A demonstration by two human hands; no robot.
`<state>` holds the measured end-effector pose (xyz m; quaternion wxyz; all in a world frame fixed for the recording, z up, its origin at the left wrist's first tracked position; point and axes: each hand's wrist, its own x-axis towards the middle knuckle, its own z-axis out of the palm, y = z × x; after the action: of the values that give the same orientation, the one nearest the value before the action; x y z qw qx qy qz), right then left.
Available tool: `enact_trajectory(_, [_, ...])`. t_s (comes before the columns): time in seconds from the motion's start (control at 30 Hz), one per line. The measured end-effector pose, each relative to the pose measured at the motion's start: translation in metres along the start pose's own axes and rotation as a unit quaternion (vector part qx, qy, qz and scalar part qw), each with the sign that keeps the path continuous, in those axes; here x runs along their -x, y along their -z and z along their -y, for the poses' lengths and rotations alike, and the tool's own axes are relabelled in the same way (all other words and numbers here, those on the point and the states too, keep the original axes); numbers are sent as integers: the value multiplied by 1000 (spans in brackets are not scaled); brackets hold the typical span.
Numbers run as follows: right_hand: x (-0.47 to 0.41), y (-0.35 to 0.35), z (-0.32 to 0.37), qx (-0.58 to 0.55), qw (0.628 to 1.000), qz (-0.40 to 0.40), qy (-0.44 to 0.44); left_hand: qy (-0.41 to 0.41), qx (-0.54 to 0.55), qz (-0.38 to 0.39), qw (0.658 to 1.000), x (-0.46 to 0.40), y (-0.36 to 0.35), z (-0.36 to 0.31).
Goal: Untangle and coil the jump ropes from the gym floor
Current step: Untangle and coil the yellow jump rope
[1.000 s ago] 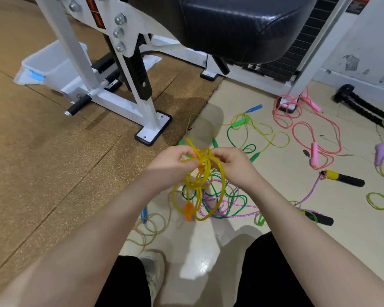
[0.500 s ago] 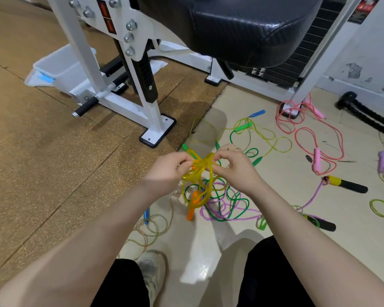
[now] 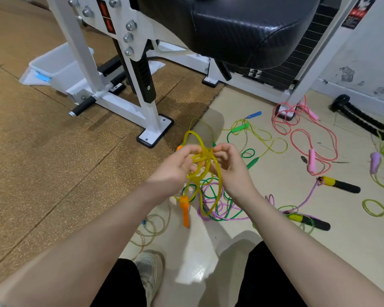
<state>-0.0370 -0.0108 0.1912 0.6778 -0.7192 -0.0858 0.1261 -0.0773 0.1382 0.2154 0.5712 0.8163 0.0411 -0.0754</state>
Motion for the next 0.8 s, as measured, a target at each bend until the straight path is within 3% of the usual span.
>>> enact_trajectory(0.1, [1, -4, 2, 32, 999, -19, 37, 16, 122, -15, 992, 3, 0, -3])
enact_trajectory(0.3, [2, -6, 16, 76, 990, 73, 94, -8, 269, -9, 963, 11, -3, -12])
enact_trajectory(0.4, [2, -5, 15, 137, 982, 85, 101, -24, 254, -2, 967, 14, -3, -9])
enact_trajectory(0.5, [3, -7, 10, 146, 984, 42, 91, -16, 241, 2, 971, 17, -4, -6])
enact_trajectory(0.7, [10, -9, 18, -8, 998, 58, 20, 14, 252, 25, 967, 19, -4, -10])
enact_trajectory(0.8, [14, -10, 17, -13, 996, 85, 4, 40, 195, 18, 980, 18, -3, -5])
